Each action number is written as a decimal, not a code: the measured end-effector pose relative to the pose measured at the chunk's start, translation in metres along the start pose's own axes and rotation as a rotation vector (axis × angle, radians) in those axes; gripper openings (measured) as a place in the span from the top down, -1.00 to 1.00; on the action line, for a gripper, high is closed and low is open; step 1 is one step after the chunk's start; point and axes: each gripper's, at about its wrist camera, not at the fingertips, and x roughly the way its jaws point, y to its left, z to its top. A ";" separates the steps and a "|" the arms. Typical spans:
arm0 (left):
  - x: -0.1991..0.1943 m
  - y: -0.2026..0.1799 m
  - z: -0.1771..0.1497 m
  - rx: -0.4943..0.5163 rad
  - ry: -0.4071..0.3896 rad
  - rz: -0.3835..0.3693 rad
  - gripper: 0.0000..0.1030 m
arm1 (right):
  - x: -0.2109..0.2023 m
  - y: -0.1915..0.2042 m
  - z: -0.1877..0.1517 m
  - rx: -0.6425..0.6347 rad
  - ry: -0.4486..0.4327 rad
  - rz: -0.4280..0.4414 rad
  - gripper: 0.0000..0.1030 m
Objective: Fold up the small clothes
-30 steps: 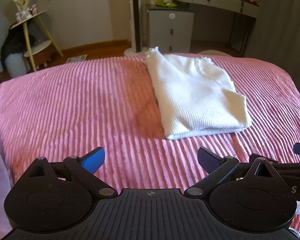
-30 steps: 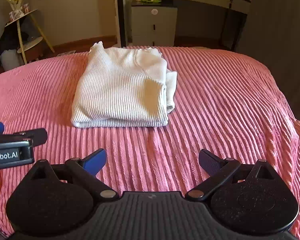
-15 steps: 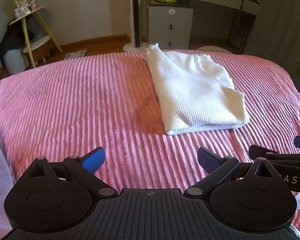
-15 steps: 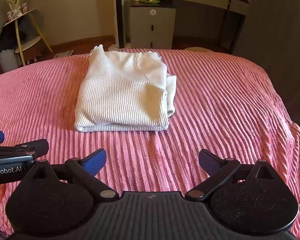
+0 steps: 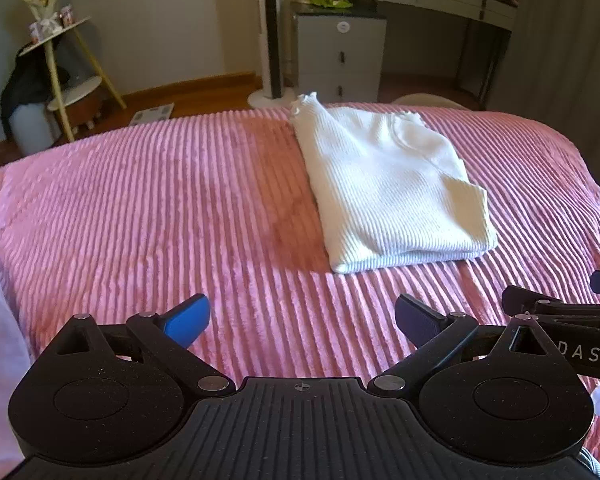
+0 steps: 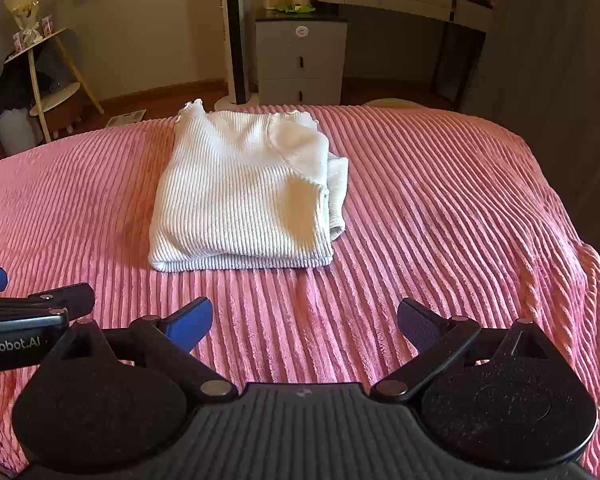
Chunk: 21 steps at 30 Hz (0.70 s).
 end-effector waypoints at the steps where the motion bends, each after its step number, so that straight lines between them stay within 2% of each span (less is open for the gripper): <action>1: 0.000 0.001 0.000 -0.001 -0.002 0.001 -0.97 | 0.000 0.000 0.000 0.002 0.000 -0.001 -0.92; 21: -0.006 -0.002 -0.002 0.008 -0.011 0.001 -0.97 | -0.001 -0.008 -0.004 0.030 -0.006 0.005 -0.92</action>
